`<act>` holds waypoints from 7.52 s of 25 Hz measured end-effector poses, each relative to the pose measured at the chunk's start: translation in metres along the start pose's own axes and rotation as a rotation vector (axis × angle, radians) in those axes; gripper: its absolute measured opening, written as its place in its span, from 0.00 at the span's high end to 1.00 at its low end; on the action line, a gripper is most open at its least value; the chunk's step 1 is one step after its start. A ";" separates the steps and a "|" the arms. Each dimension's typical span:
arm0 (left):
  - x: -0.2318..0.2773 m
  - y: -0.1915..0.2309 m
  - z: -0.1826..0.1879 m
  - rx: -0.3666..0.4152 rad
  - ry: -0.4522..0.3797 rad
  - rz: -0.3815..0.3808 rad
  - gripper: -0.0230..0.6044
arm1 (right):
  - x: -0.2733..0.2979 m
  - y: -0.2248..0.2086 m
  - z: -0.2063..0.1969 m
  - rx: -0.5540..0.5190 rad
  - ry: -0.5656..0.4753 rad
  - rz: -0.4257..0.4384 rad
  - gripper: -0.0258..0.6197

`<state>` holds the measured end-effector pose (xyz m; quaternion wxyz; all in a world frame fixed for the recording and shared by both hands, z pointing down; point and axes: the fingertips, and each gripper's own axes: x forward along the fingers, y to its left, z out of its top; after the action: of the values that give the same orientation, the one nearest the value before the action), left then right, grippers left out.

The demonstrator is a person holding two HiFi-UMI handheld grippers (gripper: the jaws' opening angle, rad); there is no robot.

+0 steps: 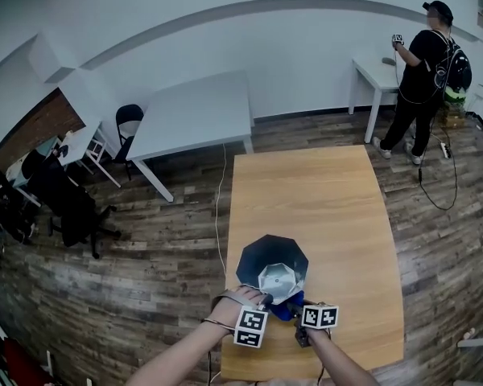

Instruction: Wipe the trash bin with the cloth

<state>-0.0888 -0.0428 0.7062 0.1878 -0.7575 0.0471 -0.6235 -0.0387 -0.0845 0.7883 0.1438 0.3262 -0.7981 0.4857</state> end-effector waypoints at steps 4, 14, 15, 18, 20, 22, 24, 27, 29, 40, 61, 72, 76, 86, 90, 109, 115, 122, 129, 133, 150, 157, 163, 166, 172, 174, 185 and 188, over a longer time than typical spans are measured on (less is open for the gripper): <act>0.000 0.002 -0.002 -0.012 -0.009 0.002 0.89 | 0.027 -0.028 -0.016 0.035 0.069 -0.027 0.84; 0.000 0.004 -0.005 -0.034 -0.019 0.004 0.89 | 0.085 -0.093 -0.051 0.023 0.190 -0.135 0.84; 0.000 0.004 -0.005 -0.041 -0.021 0.005 0.89 | 0.088 -0.096 -0.053 0.019 0.193 -0.137 0.84; 0.002 0.005 -0.001 -0.063 -0.024 0.005 0.89 | 0.092 -0.104 -0.055 0.005 0.187 -0.126 0.84; 0.005 0.005 0.002 -0.080 -0.028 -0.001 0.89 | 0.089 -0.106 -0.054 -0.001 0.186 -0.122 0.84; 0.006 0.005 0.002 -0.123 -0.047 -0.015 0.89 | 0.083 -0.103 -0.051 0.002 0.181 -0.121 0.84; 0.003 0.005 0.002 -0.186 -0.082 -0.027 0.90 | 0.069 -0.096 -0.048 0.010 0.163 -0.122 0.84; 0.000 0.006 0.002 -0.238 -0.097 -0.022 0.90 | 0.040 -0.074 -0.038 -0.009 0.113 -0.101 0.84; 0.002 0.008 0.003 -0.254 -0.089 -0.022 0.90 | 0.018 -0.054 -0.027 -0.027 0.073 -0.066 0.84; 0.007 0.017 0.028 -0.421 -0.050 -0.031 0.91 | -0.084 0.068 0.030 -0.005 -0.144 0.156 0.84; 0.007 0.020 0.042 -0.445 -0.069 -0.040 0.91 | -0.006 0.001 -0.008 0.019 -0.007 0.032 0.84; 0.010 0.022 0.040 -0.462 -0.094 -0.049 0.92 | 0.067 -0.078 -0.048 0.060 0.114 -0.098 0.84; 0.011 0.026 0.041 -0.450 -0.096 -0.043 0.92 | 0.085 -0.095 -0.053 0.075 0.142 -0.125 0.84; 0.013 0.029 0.039 -0.482 -0.115 0.001 0.91 | 0.079 -0.087 -0.052 0.069 0.142 -0.121 0.84; 0.013 0.028 0.040 -0.430 -0.109 0.034 0.91 | 0.058 -0.059 -0.042 0.053 0.113 -0.084 0.84; -0.054 -0.007 -0.014 -0.157 -0.212 0.047 0.74 | -0.065 0.069 -0.007 0.069 -0.119 0.064 0.84; -0.037 -0.013 -0.031 -0.093 -0.108 0.064 0.69 | -0.084 0.084 -0.003 0.070 -0.154 0.088 0.84; -0.021 -0.005 -0.041 -0.018 -0.017 0.124 0.77 | -0.089 0.113 0.012 0.074 -0.195 0.120 0.84; -0.021 -0.012 -0.024 0.021 -0.017 0.113 0.86 | -0.081 0.117 0.024 0.090 -0.204 0.123 0.84; -0.021 -0.015 -0.015 0.036 -0.026 0.105 0.88 | -0.074 0.107 0.029 0.084 -0.192 0.107 0.84; -0.016 -0.008 -0.006 -0.006 -0.064 0.082 0.89 | -0.019 0.031 0.003 0.103 -0.054 0.024 0.84; -0.013 -0.005 -0.004 -0.006 -0.069 0.071 0.89 | 0.023 -0.019 -0.021 0.084 0.042 -0.036 0.84; -0.010 -0.001 -0.004 -0.015 -0.078 0.066 0.89 | 0.062 -0.061 -0.043 0.062 0.116 -0.073 0.84; -0.008 0.000 -0.004 -0.023 -0.085 0.058 0.89 | 0.078 -0.079 -0.051 0.034 0.148 -0.087 0.84; -0.006 -0.001 -0.001 -0.047 -0.101 0.038 0.89 | 0.090 -0.096 -0.057 0.036 0.179 -0.110 0.84; -0.009 0.001 -0.001 -0.058 -0.102 0.048 0.89 | 0.086 -0.094 -0.056 0.032 0.176 -0.111 0.84; -0.008 0.009 0.001 -0.229 -0.104 0.062 0.89 | -0.012 -0.018 -0.022 0.026 0.026 0.021 0.84; -0.005 0.012 0.010 -0.270 -0.095 0.070 0.89 | -0.044 0.011 -0.007 0.026 -0.033 0.071 0.84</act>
<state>-0.0784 -0.0495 0.6957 0.1081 -0.8025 0.1479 -0.5678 -0.0136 -0.0576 0.7600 0.1092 0.3074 -0.8051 0.4953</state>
